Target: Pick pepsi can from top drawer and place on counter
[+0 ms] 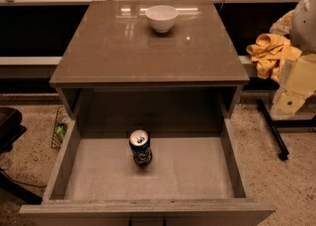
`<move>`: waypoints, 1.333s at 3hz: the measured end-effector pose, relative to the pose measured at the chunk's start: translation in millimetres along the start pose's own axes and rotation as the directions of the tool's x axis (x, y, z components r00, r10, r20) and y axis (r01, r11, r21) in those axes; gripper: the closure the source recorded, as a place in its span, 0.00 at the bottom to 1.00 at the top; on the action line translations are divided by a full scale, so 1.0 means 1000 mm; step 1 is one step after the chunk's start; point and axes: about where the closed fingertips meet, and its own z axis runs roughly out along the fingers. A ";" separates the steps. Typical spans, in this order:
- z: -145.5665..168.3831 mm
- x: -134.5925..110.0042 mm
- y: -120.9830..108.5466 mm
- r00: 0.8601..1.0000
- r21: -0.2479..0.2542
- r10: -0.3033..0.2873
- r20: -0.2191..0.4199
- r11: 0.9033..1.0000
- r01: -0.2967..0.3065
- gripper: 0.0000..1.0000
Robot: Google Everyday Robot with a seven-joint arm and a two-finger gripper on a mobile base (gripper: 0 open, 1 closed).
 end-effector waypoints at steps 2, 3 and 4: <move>0.019 -0.003 0.000 0.990 -0.014 -0.002 0.140 1.000 0.004 0.00; 0.091 -0.006 0.009 0.940 -0.064 -0.010 0.340 0.997 0.034 0.00; 0.163 -0.038 0.023 0.807 -0.084 0.011 0.590 0.995 0.048 0.00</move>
Offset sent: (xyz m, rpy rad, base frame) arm 0.0136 0.0137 -0.0328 0.4336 -0.0793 0.1244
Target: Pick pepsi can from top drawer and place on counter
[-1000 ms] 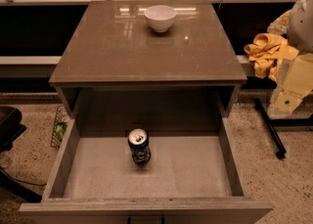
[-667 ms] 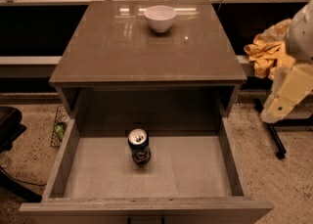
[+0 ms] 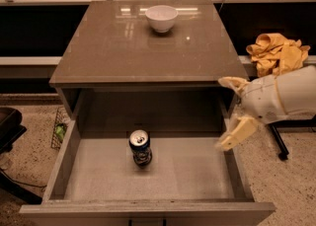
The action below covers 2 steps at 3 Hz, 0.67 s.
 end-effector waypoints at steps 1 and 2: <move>0.058 -0.019 -0.003 0.962 0.021 -0.007 0.271 1.000 0.001 0.00; 0.103 -0.055 0.002 0.887 0.007 -0.035 0.460 0.999 0.036 0.00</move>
Offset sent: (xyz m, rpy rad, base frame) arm 0.0361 0.1756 -0.0355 0.6653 -0.1729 0.2093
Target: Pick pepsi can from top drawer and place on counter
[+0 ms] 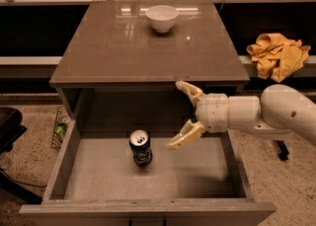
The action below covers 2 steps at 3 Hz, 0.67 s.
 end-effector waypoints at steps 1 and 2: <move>0.011 0.004 0.004 0.999 -0.012 0.001 0.032 1.000 0.000 0.00; 0.014 0.034 0.010 0.999 -0.006 0.052 0.009 0.999 -0.052 0.00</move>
Offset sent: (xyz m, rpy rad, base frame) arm -0.0016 -0.0055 -0.0714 0.0103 0.1037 -0.0435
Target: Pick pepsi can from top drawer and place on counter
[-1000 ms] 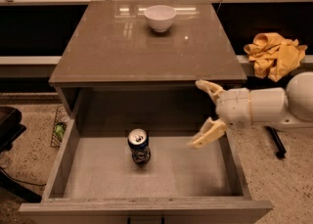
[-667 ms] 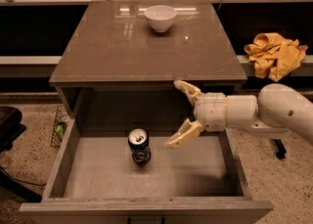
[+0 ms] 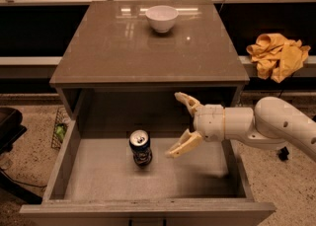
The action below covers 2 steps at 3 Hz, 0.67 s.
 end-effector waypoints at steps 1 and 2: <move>0.025 0.035 0.009 0.999 -0.017 0.041 0.012 0.999 -0.041 0.00; 0.051 0.056 0.012 0.997 -0.041 0.072 -0.002 0.997 -0.072 0.00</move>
Offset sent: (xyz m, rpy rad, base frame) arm 0.0136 0.0587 -0.1053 0.0003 0.1306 0.0346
